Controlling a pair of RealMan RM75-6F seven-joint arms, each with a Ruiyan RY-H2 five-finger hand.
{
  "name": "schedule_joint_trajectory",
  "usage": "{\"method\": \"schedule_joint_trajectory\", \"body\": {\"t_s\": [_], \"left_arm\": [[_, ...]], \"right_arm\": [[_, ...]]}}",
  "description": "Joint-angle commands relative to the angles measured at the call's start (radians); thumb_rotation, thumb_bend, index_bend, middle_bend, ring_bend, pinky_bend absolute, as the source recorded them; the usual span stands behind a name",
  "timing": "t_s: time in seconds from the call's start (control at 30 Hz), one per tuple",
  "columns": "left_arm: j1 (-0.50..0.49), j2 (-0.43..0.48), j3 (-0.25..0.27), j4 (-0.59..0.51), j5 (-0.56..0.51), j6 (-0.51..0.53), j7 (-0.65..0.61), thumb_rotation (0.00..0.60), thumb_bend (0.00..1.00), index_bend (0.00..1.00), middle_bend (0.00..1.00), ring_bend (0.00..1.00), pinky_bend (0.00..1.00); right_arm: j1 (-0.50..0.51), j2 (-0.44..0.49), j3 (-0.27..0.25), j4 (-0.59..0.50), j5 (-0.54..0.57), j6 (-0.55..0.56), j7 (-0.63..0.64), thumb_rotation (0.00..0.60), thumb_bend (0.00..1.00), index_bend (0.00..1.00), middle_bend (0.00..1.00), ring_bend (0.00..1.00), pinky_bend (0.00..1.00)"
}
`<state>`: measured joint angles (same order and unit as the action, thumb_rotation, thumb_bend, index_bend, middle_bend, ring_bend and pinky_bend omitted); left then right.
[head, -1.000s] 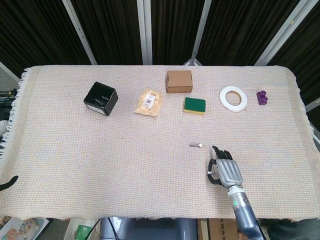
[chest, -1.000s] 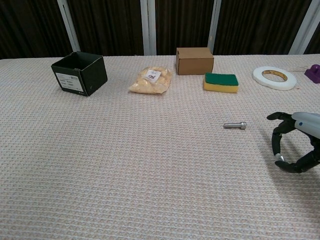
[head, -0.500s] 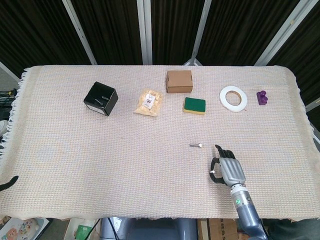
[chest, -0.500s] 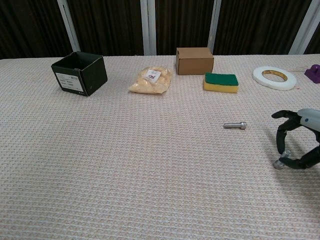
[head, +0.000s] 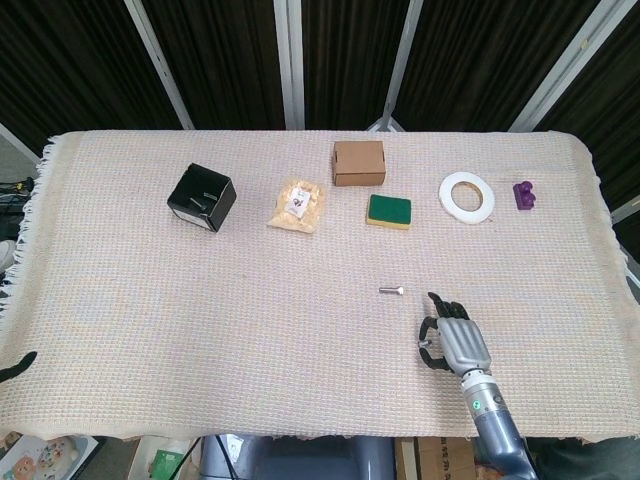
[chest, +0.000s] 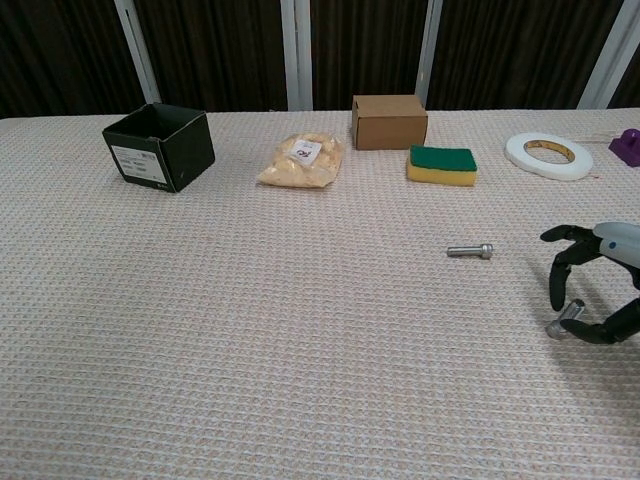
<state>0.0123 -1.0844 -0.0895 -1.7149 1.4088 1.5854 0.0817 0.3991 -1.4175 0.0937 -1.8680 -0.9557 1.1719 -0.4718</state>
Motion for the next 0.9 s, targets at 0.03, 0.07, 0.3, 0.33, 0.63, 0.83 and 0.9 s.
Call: {"method": "schedule_joint_trajectory", "body": {"t_s": [0.03,0.07,0.3,0.33,0.63,0.83,0.9], "left_arm": [[0.000,0.000,0.000,0.000,0.000,0.000,0.000,0.600,0.12,0.05,0.04,0.00,0.15],[0.000,0.000,0.000,0.000,0.000,0.000,0.000,0.600,0.12,0.05,0.04,0.00,0.15],[0.000,0.000,0.000,0.000,-0.001,0.000,0.000,0.600,0.12,0.05,0.04,0.00,0.15],[0.000,0.000,0.000,0.000,-0.001,0.000,0.000,0.600,0.12,0.05,0.04,0.00,0.15],[0.001,0.003,-0.003,0.001,-0.005,0.001,-0.011,0.600,0.12,0.05,0.04,0.00,0.15],[-0.001,0.004,-0.001,0.001,-0.002,-0.003,-0.010,0.600,0.12,0.05,0.04,0.00,0.15],[0.000,0.004,-0.002,0.001,-0.004,-0.002,-0.012,0.600,0.12,0.05,0.04,0.00,0.15]], "right_arm": [[0.001,-0.001,0.000,0.000,0.000,0.002,0.000,0.600,0.37,0.49,0.05,0.10,0.09],[0.001,-0.001,0.000,0.000,0.001,0.003,0.001,0.600,0.37,0.48,0.05,0.10,0.09],[0.003,0.000,-0.001,-0.002,0.005,0.008,0.006,0.600,0.37,0.46,0.05,0.09,0.09],[0.003,0.002,-0.002,-0.005,0.003,0.008,0.006,0.600,0.37,0.44,0.05,0.09,0.08],[0.021,0.027,-0.005,-0.100,-0.008,0.062,-0.096,0.600,0.26,0.30,0.05,0.05,0.04],[0.069,-0.023,0.043,-0.152,0.053,0.138,-0.253,0.600,0.24,0.24,0.03,0.04,0.02],[0.087,-0.049,0.061,-0.152,0.089,0.154,-0.289,0.600,0.24,0.23,0.03,0.04,0.02]]}}
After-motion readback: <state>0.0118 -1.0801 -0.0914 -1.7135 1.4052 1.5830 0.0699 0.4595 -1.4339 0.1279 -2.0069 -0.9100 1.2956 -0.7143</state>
